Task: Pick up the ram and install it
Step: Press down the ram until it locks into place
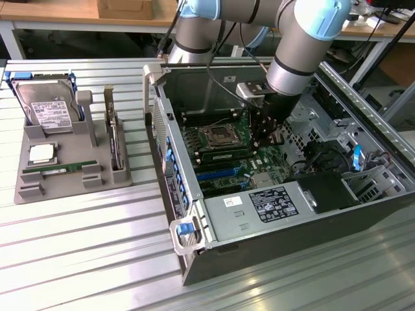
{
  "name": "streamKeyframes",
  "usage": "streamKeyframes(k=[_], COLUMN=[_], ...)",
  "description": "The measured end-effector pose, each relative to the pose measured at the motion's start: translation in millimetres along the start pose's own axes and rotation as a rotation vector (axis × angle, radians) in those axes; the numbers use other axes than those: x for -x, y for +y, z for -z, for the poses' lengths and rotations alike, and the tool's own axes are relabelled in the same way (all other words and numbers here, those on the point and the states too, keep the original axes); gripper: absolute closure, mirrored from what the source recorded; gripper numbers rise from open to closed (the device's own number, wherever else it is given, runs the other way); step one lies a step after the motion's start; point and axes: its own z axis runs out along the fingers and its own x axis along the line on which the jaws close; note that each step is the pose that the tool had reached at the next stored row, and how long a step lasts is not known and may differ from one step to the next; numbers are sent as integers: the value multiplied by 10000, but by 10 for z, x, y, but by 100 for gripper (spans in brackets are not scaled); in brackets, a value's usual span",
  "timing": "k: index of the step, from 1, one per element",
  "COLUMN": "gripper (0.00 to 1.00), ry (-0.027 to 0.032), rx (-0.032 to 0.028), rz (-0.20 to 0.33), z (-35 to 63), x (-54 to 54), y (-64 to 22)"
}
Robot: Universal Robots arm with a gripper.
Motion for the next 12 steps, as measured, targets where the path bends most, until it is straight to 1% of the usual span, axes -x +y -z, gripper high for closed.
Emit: streamKeyframes(k=[1, 2, 3, 4, 5, 8, 9, 12], gripper=[89, 89, 89, 89, 89, 89, 89, 89], ry=[0, -1, 0, -1, 2, 1, 1, 4], rx=[-5, -37, -53, -66, -69, -76, -77, -80], rz=[-1, -1, -2, -2, -2, -3, -2, -2], z=[43, 50, 48, 41, 34, 14, 8, -34], x=[0, 0, 0, -1, 0, 1, 1, 2], y=[2, 50, 124, 308, 427, 630, 682, 901])
